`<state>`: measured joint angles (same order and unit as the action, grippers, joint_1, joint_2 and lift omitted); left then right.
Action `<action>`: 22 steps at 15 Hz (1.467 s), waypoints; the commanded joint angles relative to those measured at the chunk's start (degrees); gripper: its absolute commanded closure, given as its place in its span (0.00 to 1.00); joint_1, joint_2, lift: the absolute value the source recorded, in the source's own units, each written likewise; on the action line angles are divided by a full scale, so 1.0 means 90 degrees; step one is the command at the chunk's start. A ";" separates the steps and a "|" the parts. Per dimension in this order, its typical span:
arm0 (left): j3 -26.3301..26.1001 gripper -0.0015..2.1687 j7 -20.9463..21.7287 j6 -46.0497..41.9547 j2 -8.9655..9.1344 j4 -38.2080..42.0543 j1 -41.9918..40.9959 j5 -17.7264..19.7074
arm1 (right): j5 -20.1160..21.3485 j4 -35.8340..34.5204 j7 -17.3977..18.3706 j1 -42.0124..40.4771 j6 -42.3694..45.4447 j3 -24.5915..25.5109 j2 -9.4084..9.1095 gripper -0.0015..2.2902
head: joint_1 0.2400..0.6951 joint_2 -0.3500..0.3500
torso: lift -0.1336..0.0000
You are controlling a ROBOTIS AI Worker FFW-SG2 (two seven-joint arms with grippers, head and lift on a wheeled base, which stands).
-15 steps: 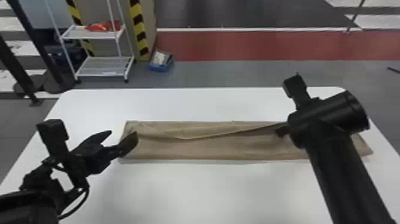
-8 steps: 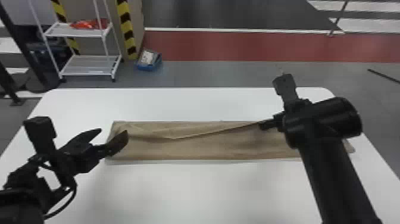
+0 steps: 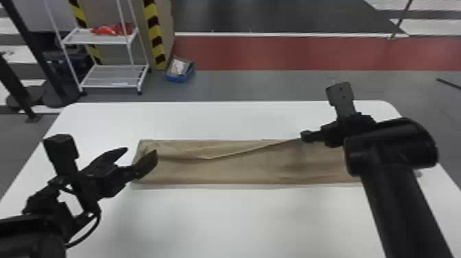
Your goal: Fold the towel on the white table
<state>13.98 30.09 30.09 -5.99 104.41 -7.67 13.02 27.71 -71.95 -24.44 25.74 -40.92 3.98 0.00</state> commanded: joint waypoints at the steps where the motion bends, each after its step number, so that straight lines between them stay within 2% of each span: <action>1: -0.0049 0.01 0.0006 -0.0007 -0.0037 -0.0058 0.0051 -0.0001 | -0.0003 0.0123 0.0001 0.0031 0.0137 0.0085 -0.0006 0.04 | 1.00 0.50 | 0.06; 3: -0.0059 0.01 -0.0004 -0.0046 -0.0047 -0.0107 0.0090 -0.0001 | -0.0198 -0.0014 -0.0097 -0.0067 0.0157 0.0046 -0.0006 0.04 | 1.00 0.50 | 0.06; 5: -0.0049 0.01 -0.0004 -0.0046 -0.0057 -0.0097 0.0090 -0.0001 | -0.0715 -0.0561 -0.0126 -0.0272 0.0157 0.0104 -0.0006 0.04 | 1.00 0.50 | 0.06; 6: -0.0049 0.01 0.0006 -0.0066 -0.0057 -0.0077 0.0090 -0.0001 | -0.0940 -0.0815 -0.0292 -0.0409 0.0117 0.0134 -0.0006 0.04 | 1.00 0.51 | 0.06; 8: -0.0069 0.01 0.0035 -0.0066 -0.0076 -0.0058 0.0110 -0.0001 | -0.1057 -0.1137 -0.0897 -0.0634 0.0059 0.0143 -0.0006 0.03 | 1.00 0.53 | 0.06; 9: -0.0108 0.01 0.0035 -0.0066 -0.0067 -0.0077 0.0139 -0.0001 | -0.1048 -0.1137 -0.1552 -0.0634 0.0137 0.0192 -0.0006 0.03 | 1.00 0.54 | 0.06; 10: -0.0157 0.01 0.0026 -0.0066 -0.0067 -0.0097 0.0149 -0.0001 | -0.0950 -0.1137 -0.2157 -0.0614 0.0391 0.0202 -0.0006 0.03 | 1.00 0.56 | 0.06; 12: -0.0196 0.01 0.0026 -0.0066 -0.0067 -0.0165 0.0178 -0.0011 | -0.0803 -0.1127 -0.2997 -0.0507 0.0586 0.0143 -0.0006 0.03 | 1.00 0.60 | 0.06; 15: -0.0196 0.01 0.0026 -0.0066 -0.0067 -0.0214 0.0188 -0.0030 | -0.0130 -0.0795 -0.3671 -0.0135 0.0586 -0.0325 -0.0006 0.03 | 1.00 0.63 | 0.06; 17: -0.0176 0.01 0.0026 -0.0066 -0.0076 -0.0224 0.0188 -0.0030 | 0.0388 -0.0551 -0.3896 0.0001 0.0606 -0.0745 -0.0006 0.03 | 1.00 0.67 | 0.06; 20: -0.0186 0.01 0.0016 -0.0066 -0.0076 -0.0273 0.0208 -0.0030 | 0.1443 -0.0160 -0.4189 0.0157 0.1348 -0.1195 -0.0006 0.02 | 1.00 0.70 | 0.06; 22: -0.0206 0.01 0.0026 -0.0066 -0.0076 -0.0312 0.0227 -0.0030 | 0.1658 0.0182 -0.4189 0.0333 0.1426 -0.1243 -0.0006 0.02 | 1.00 0.71 | 0.06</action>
<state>12.26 30.26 29.49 -6.68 101.89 -5.75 12.74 40.89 -72.33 -62.17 27.78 -28.83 -6.84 0.00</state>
